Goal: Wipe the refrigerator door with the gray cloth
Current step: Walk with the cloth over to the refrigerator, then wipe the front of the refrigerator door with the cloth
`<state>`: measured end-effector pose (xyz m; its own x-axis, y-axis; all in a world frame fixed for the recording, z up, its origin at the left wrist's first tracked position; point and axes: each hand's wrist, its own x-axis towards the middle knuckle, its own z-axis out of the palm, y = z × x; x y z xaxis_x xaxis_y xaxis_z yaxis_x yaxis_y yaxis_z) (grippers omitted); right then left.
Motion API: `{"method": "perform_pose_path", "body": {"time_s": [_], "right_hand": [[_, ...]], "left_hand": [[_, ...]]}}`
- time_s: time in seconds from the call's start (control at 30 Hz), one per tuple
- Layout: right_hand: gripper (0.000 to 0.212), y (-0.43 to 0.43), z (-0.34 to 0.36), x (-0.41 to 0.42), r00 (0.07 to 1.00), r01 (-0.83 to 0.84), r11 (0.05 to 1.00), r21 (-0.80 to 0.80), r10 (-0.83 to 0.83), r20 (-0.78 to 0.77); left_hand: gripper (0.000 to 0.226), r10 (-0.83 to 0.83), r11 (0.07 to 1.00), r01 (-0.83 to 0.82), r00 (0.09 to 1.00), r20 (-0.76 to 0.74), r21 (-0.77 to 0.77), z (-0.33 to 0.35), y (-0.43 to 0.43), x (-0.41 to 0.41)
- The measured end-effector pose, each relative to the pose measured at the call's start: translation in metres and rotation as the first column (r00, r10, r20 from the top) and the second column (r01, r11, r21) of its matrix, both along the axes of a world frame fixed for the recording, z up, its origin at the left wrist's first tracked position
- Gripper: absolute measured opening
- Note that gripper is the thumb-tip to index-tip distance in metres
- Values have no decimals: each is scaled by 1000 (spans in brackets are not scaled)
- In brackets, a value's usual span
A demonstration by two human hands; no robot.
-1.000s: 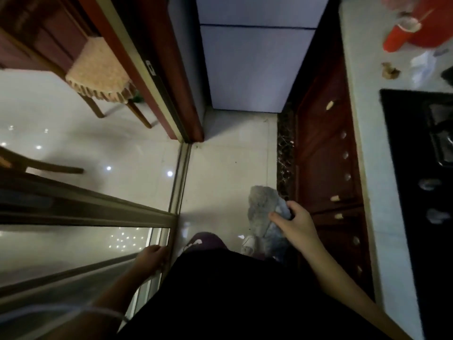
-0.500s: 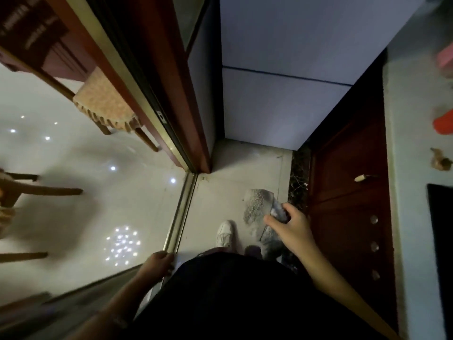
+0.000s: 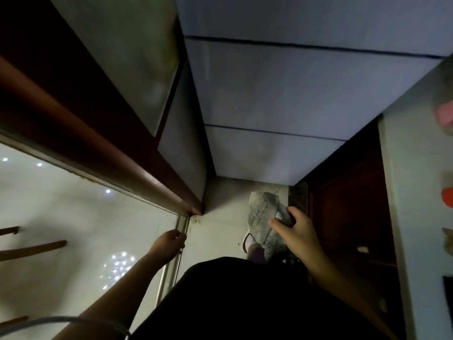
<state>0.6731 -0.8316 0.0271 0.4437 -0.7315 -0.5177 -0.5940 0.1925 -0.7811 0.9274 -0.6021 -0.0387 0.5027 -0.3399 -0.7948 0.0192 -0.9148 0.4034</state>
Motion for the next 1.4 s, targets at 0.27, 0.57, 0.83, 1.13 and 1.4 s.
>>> {"method": "perform_pose_path", "body": {"time_s": [0.27,0.57,0.83,1.13,1.4], "right_hand": [[22,-114,11,77,973,-230,973,-17,231,22],[29,-155,32,119,958,-279,959,-57,281,47],[17,-169,134,151,934,-156,944,-292,237,267],[18,-206,377,178,806,157,596,-787,383,451],[20,-221,565,190,751,385,239,-892,481,453]], "left_hand": [[27,233,971,-233,972,-1,49,2,-51,28],[22,172,977,-160,982,76,-143,40,-134,53],[20,-24,883,166,950,312,-438,132,-214,110],[32,268,518,412,755,599,-750,347,-288,122],[31,551,315,636,482,681,-705,507,-306,140]]}}
